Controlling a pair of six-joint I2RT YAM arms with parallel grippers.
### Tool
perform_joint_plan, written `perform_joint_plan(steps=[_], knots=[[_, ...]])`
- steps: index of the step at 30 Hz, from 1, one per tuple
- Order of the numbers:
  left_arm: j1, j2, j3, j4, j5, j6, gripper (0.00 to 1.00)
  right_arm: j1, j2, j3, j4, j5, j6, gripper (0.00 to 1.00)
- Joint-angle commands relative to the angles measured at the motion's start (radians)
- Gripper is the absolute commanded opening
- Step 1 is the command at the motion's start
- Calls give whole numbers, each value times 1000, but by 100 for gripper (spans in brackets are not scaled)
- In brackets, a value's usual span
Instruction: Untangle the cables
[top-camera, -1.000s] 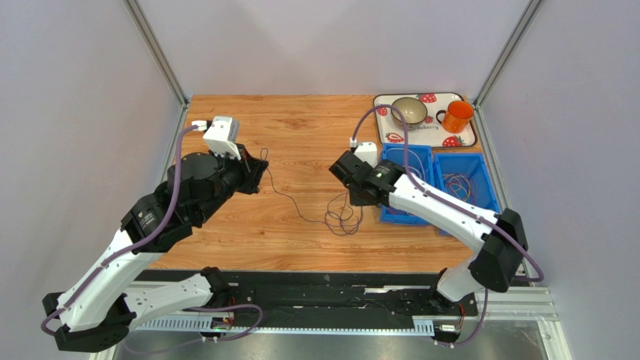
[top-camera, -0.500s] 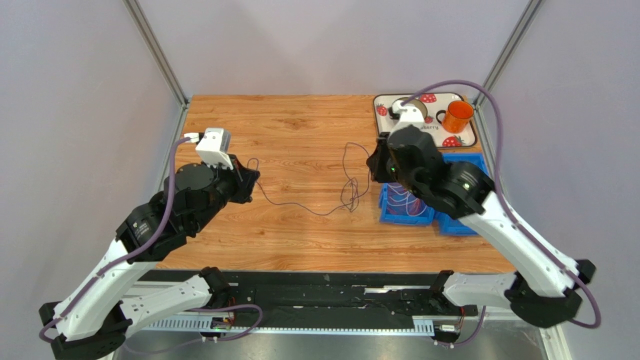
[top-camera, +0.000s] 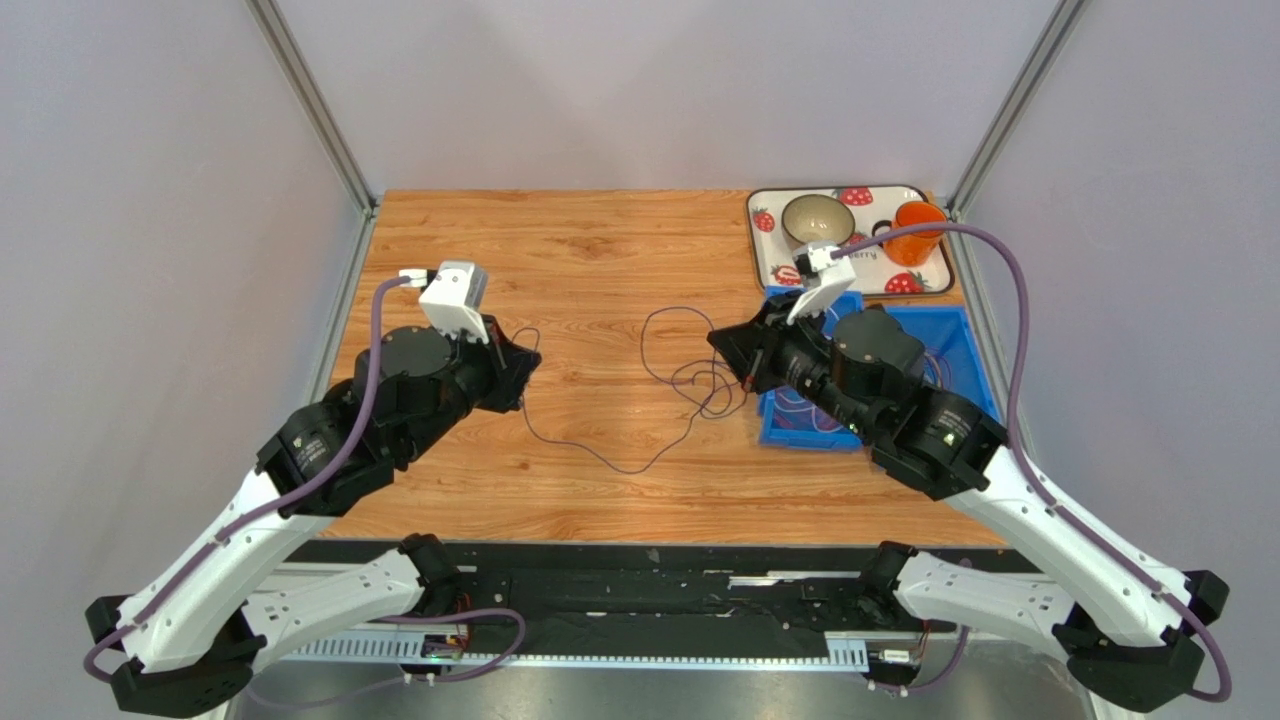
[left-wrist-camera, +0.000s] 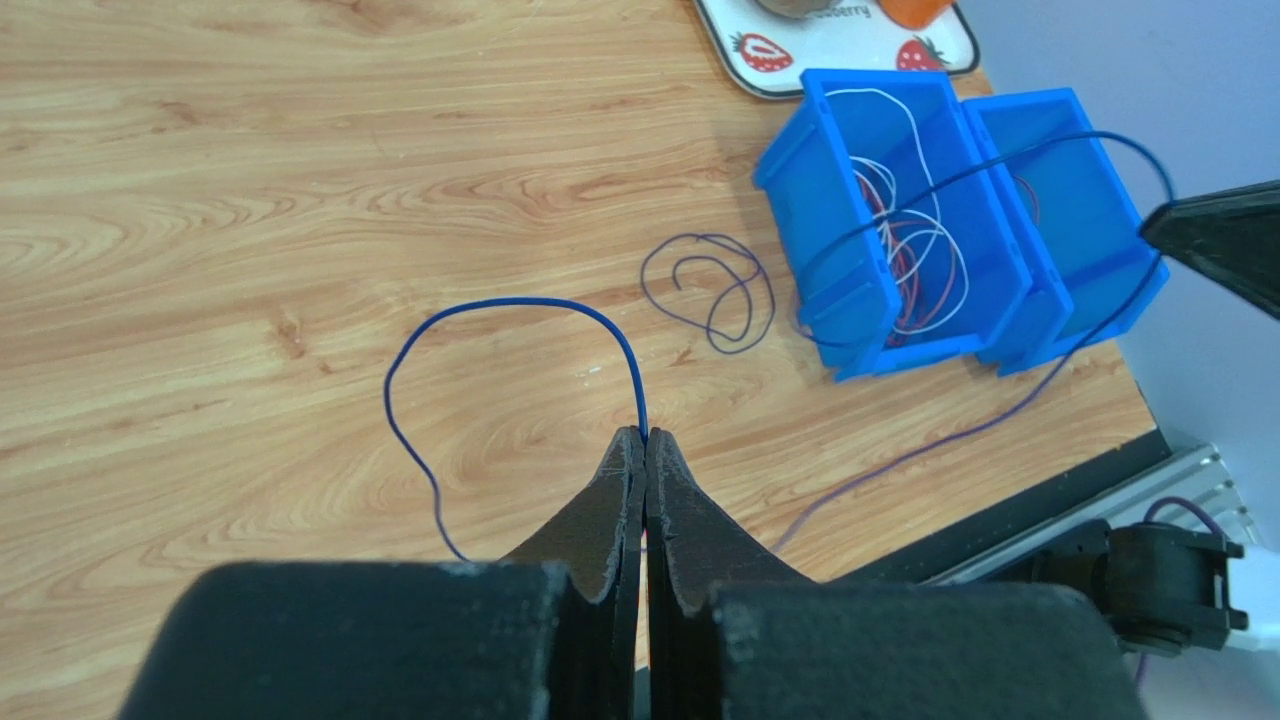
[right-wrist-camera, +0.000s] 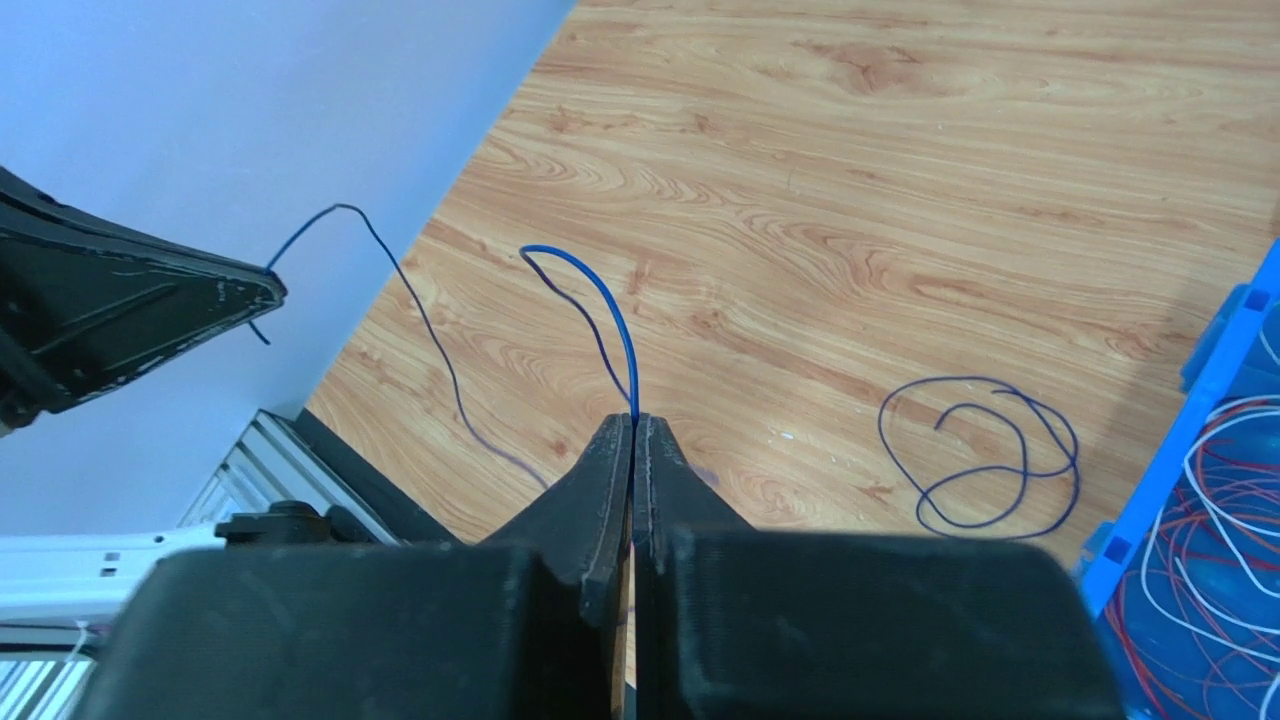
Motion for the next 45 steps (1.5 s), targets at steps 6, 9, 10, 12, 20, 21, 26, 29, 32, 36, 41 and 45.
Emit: perform_joint_plan(steps=[6, 9, 10, 12, 20, 21, 26, 29, 32, 36, 41, 45], knots=[[4, 36, -3, 229, 272, 41, 0, 2, -49, 99, -83, 147, -103, 0], [3, 94, 28, 313, 408, 64, 0, 2, -74, 122, -154, 274, -104, 0], [3, 114, 38, 351, 441, 70, 0, 2, -80, 143, -194, 308, -104, 0], [3, 177, 78, 394, 543, 73, 0, 3, -94, 162, -229, 396, -107, 0], [-20, 509, 309, 629, 818, 54, 0, 2, -137, 228, -384, 693, -83, 0], [-23, 545, 333, 652, 863, 48, 0, 2, -148, 235, -398, 718, -74, 0], [-37, 787, 510, 799, 976, -10, 0, 2, -180, 259, -473, 851, -26, 0], [-45, 922, 609, 896, 1064, -65, 0, 2, -197, 265, -504, 908, -17, 0], [-57, 1053, 710, 999, 1148, -131, 0, 2, -215, 272, -531, 957, -11, 0], [-85, 1224, 909, 1045, 1213, -186, 0, 2, -237, 282, -560, 1008, -6, 0], [-127, 1435, 1155, 1060, 1242, -219, 0, 0, -253, 288, -608, 1086, 1, 0], [-149, 1518, 1203, 1179, 1233, -272, 0, 2, -272, 283, -631, 1123, 1, 0]])
